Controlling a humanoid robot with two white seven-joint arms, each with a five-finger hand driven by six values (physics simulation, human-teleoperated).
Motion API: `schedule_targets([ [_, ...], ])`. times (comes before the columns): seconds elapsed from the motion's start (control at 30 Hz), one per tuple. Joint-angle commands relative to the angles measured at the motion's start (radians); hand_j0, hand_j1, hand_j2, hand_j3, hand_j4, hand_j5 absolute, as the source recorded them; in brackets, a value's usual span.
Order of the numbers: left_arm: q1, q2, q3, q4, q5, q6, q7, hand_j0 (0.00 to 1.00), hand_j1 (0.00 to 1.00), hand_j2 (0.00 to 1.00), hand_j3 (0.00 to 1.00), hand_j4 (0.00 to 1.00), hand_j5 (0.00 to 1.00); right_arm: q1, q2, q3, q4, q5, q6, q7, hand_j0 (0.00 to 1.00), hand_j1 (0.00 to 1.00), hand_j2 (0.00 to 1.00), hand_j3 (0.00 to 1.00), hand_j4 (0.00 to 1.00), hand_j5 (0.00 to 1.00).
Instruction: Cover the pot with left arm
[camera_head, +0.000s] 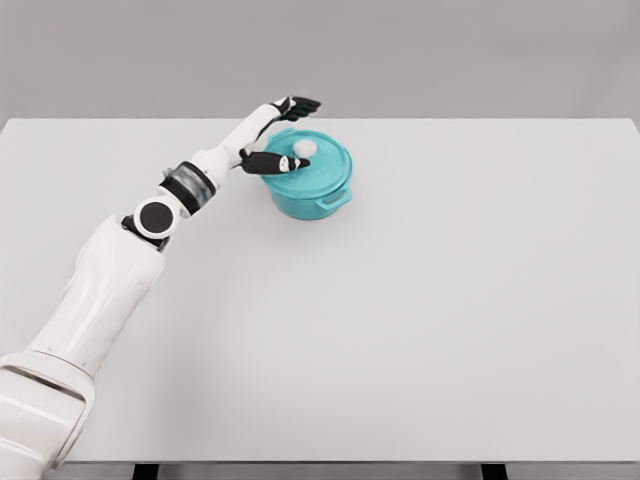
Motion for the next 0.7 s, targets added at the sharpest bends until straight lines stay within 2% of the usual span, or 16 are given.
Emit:
schedule_targets([
  [0.0,0.0,0.002,0.0,-0.001,0.024,0.0,0.0,0.83,0.83,0.83,0.83,0.83,0.83,0.0,0.0,0.0,0.0,0.002,-0.001,0.0,1.0,1.0,1.0,1.0,1.0,1.0],
  [0.27,0.0,0.0,0.0,0.002,0.024,0.0,0.0,0.83,0.83,0.83,0.83,0.83,0.83,0.0,0.0,0.0,0.0,0.0,-0.001,0.0,1.0,1.0,1.0,1.0,1.0,1.0],
  [0.33,-0.002,-0.001,0.0,0.002,0.024,0.0,0.0,0.9,0.9,0.9,0.9,0.9,0.9,-0.002,0.0,0.0,0.0,0.002,-0.001,0.0,1.0,1.0,1.0,1.0,1.0,1.0],
  [0.5,0.0,-0.003,-0.001,0.008,0.024,0.0,0.0,0.99,0.99,0.99,0.99,0.99,0.99,-0.002,0.0,0.0,0.0,0.0,-0.001,0.0,1.0,1.0,1.0,1.0,1.0,1.0],
  [0.67,0.0,0.0,0.0,0.007,0.027,-0.003,-0.001,1.0,1.0,1.0,1.0,1.0,1.0,-0.002,0.0,0.0,0.0,0.0,-0.001,0.0,1.0,1.0,1.0,1.0,1.0,1.0],
])
